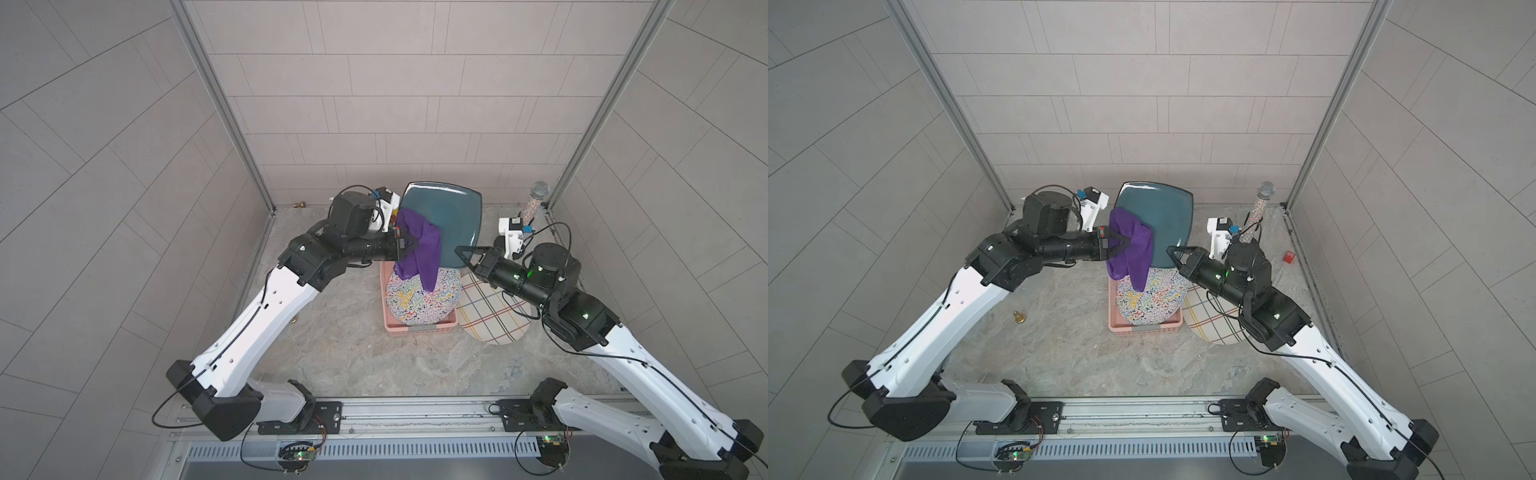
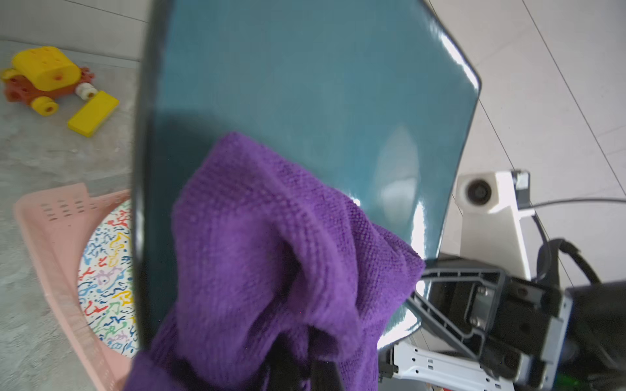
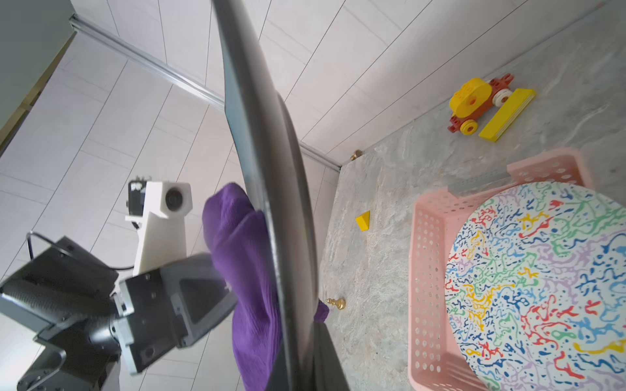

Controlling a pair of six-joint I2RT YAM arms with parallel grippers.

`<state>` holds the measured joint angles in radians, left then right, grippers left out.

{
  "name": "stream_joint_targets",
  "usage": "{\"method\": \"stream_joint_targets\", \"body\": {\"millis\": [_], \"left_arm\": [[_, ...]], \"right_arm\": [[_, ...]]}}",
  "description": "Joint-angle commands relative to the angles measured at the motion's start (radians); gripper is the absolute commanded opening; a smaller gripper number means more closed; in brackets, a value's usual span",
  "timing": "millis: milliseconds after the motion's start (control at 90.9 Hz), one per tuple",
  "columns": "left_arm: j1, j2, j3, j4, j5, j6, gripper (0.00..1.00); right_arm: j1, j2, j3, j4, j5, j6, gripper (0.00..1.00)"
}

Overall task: Wipe the wet plate dry
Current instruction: Wipe the plate with towel.

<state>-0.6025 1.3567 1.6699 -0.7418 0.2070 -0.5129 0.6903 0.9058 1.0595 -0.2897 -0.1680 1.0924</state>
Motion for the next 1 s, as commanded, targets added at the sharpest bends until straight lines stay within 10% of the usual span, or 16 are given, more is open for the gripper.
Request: {"method": "stream_joint_targets", "body": {"millis": [0, 209, 451, 638, 814, 991], "left_arm": [[0.023, 0.067, 0.079, -0.021, -0.010, -0.011, 0.00], [-0.160, 0.206, 0.277, -0.120, -0.087, 0.135, 0.00], [0.009, 0.088, 0.156, -0.102, -0.159, 0.041, 0.00], [-0.129, 0.133, 0.200, -0.129, -0.181, 0.116, 0.00], [-0.026, 0.164, 0.336, -0.098, -0.174, -0.027, 0.00], [0.181, 0.141, 0.295, 0.211, 0.145, -0.478, 0.00]], "right_arm": [[0.101, -0.023, 0.043, 0.157, -0.078, -0.060, 0.00], [0.068, -0.030, 0.079, 0.184, -0.002, -0.079, 0.00], [-0.122, -0.105, 0.075, 0.189, -0.129, 0.002, 0.00], [-0.083, -0.004, 0.206, 0.189, -0.217, -0.063, 0.00], [-0.186, 0.080, 0.324, 0.165, -0.226, -0.062, 0.00], [-0.392, 0.056, 0.365, 0.173, -0.220, 0.053, 0.00]]}}
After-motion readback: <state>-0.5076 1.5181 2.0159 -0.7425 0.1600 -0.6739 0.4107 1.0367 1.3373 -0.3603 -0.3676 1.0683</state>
